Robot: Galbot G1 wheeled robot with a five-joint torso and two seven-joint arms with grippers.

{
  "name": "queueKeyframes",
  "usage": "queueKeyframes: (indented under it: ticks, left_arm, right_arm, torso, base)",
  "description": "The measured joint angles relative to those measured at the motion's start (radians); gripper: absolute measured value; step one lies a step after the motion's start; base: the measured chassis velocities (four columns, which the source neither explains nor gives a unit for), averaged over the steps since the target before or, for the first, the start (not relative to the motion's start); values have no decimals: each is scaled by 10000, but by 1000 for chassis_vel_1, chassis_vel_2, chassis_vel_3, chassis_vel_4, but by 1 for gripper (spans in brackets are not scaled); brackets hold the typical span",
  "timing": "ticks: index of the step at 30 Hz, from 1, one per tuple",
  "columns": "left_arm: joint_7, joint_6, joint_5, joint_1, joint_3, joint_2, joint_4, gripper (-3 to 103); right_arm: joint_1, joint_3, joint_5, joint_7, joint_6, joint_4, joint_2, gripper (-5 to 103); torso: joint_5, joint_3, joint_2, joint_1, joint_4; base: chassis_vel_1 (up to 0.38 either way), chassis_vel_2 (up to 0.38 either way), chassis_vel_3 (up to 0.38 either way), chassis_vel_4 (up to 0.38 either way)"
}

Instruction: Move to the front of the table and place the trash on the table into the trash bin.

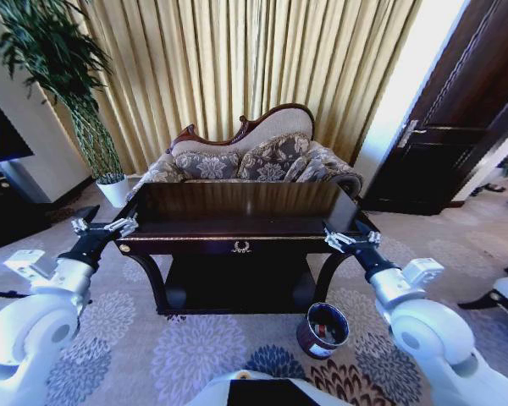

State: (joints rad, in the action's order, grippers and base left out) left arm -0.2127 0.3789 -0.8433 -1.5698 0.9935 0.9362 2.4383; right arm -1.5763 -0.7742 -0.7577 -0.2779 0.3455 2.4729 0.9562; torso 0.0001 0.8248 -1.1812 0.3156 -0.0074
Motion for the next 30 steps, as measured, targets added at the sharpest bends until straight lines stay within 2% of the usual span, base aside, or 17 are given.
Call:
queueKeyframes:
  ticks: [3, 12, 30]
  left_arm:
    - [-110, 273, 0, -210, 26, 131, 299, 100]
    - [-493, 624, 0, -367, 17, 274, 620, 100]
    - [-599, 653, 15, -492, 34, 246, 631, 100]
  right_arm:
    - [-58, 10, 195, -6, 45, 24, -2, 100]
    - [-168, 8, 369, -7, 54, 40, 90, 100]
    - [-326, -5, 499, 24, 21, 135, 198, 100]
  torso:
    - [1, 0, 0, 0, 0]
    - [0, 1, 1, 1, 0]
    - [-2, -1, 0, -2, 2]
  base:
    - [0, 0, 0, 0]
    - [0, 0, 0, 0]
    - [99, -103, -99, 103]
